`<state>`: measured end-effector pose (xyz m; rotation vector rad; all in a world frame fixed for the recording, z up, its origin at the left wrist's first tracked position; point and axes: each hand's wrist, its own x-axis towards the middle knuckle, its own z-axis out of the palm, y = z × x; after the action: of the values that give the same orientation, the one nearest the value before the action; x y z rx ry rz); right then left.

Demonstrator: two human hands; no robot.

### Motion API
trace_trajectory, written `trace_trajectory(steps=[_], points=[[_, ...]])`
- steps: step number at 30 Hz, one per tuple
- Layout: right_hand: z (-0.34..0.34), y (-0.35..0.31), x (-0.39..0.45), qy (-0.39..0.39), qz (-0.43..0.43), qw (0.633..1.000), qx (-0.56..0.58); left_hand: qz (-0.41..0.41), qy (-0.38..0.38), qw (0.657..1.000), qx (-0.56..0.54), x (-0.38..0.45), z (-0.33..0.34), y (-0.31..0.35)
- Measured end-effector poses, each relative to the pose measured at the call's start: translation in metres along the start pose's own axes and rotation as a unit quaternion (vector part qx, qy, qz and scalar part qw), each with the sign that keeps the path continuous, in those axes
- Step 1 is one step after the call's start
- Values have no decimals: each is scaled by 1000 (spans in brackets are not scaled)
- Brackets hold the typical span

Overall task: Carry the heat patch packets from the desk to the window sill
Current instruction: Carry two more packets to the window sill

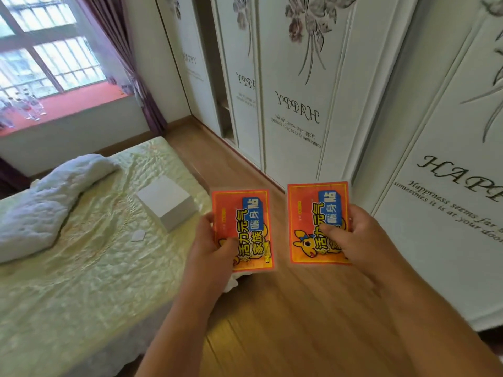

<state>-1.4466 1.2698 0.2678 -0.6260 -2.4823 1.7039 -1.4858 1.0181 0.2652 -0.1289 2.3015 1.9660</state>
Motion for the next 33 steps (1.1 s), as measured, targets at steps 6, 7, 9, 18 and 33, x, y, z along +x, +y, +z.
trace_trajectory(steps=[6,7,9,18,33], points=[[12,-3,73,1,21,1000,-2,-9,-2,1000,13,73,20,1],[15,-5,85,5,23,1000,-2,-10,-7,1000,15,87,23,2],[20,-11,109,12,27,1000,-2,-11,-18,1000,4,119,27,5],[43,-58,219,60,27,998,10,5,-65,997,-31,261,28,39],[55,-85,378,2,6,1000,22,7,-4,1000,23,387,57,68]])
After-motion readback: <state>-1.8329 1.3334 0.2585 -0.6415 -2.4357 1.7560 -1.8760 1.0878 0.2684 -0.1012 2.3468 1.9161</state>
